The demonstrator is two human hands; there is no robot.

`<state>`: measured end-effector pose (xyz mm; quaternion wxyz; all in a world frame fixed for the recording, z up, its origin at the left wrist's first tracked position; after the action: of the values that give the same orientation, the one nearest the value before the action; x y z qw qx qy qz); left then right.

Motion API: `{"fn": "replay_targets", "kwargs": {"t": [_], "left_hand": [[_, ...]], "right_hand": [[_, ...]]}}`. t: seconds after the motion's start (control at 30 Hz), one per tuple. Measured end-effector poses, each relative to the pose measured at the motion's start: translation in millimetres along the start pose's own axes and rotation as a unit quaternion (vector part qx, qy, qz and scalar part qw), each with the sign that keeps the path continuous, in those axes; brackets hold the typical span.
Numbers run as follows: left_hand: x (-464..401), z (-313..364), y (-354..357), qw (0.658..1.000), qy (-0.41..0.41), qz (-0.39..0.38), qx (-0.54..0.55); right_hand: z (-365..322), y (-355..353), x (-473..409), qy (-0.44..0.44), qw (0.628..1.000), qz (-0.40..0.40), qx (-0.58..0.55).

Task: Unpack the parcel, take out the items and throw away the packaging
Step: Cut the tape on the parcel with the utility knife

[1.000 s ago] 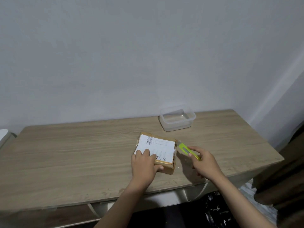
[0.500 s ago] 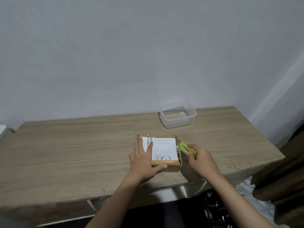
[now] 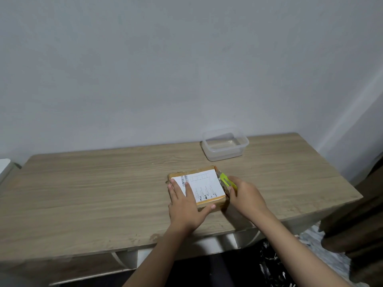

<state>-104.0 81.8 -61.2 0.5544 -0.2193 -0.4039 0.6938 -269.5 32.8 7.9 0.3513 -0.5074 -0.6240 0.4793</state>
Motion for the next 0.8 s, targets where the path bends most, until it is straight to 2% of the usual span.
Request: {"fn": "replay_targets", "kwargs": {"t": [0.33,0.8], "left_hand": [[0.2,-1.3,0.6,1.0,0.007,0.01,0.008],[0.6,-0.8,0.8,0.999,0.006,0.029,0.013]], "right_hand": [[-12.0,7.9,-7.9,0.0,0.999,-0.017,0.04],[-30.0,-14.3,-10.7,0.006,0.988,-0.095,0.119]]}}
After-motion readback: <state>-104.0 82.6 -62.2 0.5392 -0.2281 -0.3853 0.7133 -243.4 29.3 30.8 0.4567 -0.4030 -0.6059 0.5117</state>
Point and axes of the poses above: each hand's wrist, its own x-axis away from the middle knuckle, its own y-axis out of the palm, z = x × y, the point moved 2 cm from there along -x, towards the middle knuckle, and after that the axes turned 13 degrees about x, right-handed, at the moved point
